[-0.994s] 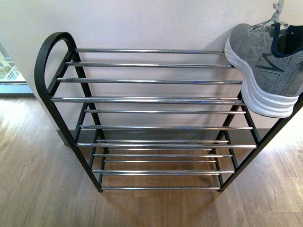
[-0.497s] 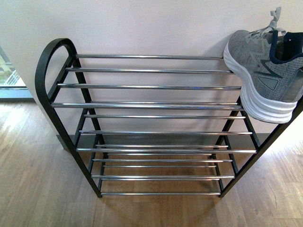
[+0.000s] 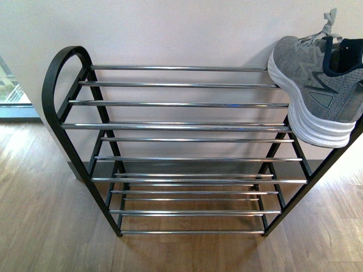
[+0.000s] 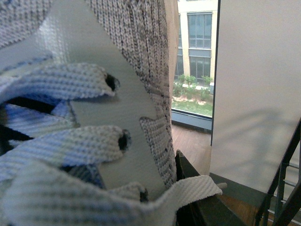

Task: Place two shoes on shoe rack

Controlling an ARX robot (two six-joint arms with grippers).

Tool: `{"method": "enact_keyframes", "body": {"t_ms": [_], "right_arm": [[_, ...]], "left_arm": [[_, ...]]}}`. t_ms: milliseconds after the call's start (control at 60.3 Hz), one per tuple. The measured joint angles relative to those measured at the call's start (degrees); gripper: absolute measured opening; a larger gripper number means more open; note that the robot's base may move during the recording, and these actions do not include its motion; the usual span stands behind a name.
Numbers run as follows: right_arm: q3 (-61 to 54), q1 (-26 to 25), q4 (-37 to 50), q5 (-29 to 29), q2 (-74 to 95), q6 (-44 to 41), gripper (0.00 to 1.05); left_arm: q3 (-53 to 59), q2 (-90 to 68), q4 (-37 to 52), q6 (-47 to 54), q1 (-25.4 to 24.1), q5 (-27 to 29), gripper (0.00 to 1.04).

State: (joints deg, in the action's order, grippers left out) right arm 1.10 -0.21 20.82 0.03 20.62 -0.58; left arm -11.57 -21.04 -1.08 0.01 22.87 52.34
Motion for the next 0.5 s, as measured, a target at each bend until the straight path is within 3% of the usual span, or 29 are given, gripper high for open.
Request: {"method": "enact_keyframes", "body": {"t_ms": [497], "right_arm": [[0.0,0.0,-9.3,0.0,-9.3,0.0,0.02]], "left_arm": [[0.0,0.0,0.0,0.0,0.0,0.0,0.05]]}}
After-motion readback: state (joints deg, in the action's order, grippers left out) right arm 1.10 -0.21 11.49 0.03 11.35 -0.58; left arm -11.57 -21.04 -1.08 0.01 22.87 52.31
